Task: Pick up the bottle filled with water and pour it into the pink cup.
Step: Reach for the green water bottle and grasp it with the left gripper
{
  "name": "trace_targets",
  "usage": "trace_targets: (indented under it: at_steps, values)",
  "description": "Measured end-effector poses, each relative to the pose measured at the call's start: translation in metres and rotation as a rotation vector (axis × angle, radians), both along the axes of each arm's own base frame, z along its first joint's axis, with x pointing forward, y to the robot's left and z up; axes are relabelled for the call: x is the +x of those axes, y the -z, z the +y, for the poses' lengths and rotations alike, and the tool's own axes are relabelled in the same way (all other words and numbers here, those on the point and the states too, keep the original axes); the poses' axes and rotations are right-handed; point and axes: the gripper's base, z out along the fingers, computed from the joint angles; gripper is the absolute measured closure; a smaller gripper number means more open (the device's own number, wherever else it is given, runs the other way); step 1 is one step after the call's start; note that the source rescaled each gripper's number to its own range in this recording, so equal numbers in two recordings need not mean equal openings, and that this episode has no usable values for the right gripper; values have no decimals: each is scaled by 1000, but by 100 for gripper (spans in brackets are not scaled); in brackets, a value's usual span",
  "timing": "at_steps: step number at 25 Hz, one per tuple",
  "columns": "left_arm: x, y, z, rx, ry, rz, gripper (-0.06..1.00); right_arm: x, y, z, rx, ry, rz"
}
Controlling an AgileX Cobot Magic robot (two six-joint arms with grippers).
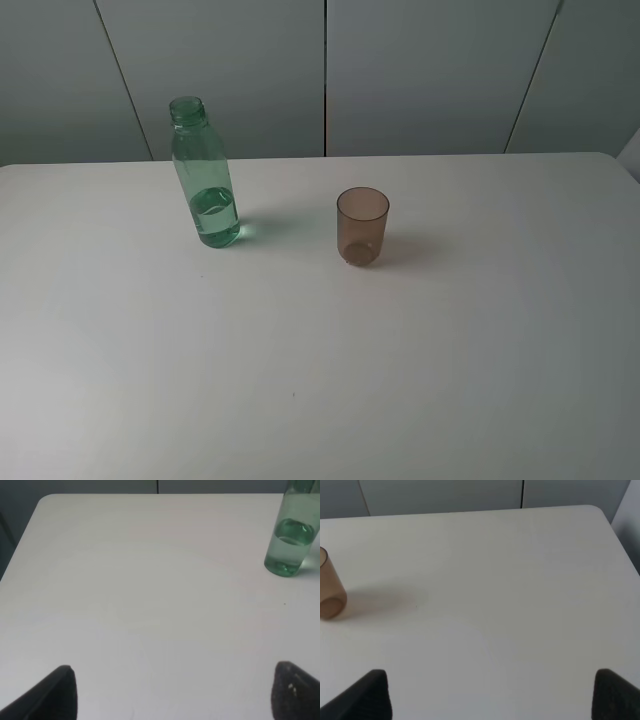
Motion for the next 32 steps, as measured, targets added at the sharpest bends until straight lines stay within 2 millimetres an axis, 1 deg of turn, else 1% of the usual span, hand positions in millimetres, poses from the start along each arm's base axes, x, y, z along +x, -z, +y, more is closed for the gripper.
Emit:
trace_targets:
  at_steps: [20,23,27,32]
  values:
    - [1,0,-1,-13,7,3,-3,0,0,0,0,0,0]
    - [7,-2,-8,-72,69,15,-3,0,0,0,0,0,0]
    - [19,-8,-13,-77,133,35,-3,0,0,0,0,0,0]
    - [42,-29,-12,-45,150,-40,-4,0,0,0,0,0,0]
